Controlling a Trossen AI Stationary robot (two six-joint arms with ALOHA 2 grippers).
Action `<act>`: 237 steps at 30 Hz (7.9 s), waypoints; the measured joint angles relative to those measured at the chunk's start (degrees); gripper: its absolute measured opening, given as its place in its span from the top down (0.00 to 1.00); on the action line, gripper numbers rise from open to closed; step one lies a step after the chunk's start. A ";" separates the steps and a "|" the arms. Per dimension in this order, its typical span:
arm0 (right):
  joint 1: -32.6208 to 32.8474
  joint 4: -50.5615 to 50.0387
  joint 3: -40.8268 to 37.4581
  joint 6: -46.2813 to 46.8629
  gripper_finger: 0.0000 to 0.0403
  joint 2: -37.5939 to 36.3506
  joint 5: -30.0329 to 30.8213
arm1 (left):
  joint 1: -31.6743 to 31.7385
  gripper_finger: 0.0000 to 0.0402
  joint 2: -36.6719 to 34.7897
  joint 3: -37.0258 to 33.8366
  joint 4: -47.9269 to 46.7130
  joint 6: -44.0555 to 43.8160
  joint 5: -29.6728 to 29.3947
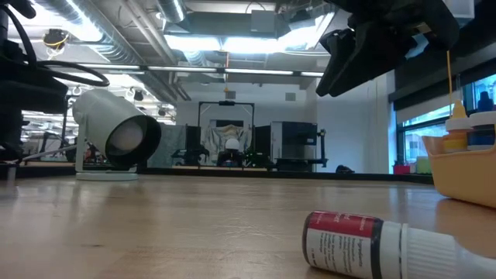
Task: Pick & Place food coloring
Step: Put the small black food coloring bottle into the yellow bin, then put the small dark red food coloring bottle into the yellow bin
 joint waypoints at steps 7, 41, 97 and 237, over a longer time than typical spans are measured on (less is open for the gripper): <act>0.00 0.01 0.00 -0.25 0.63 0.00 0.07 | 0.14 0.82 -1.49 -0.21 1.13 3.73 -4.94; 7.50 -20.30 2.73 22.77 0.63 -14.36 -6.95 | 33.45 0.81 17.15 37.23 20.40 99.19 -2.69; 7.48 -10.92 2.73 9.17 0.63 -12.92 -6.91 | 32.42 0.51 21.27 39.13 9.60 105.33 4.19; 28.52 -23.58 -6.77 70.66 0.60 -3.97 -9.94 | 27.36 0.51 -22.43 -20.28 84.48 100.20 6.99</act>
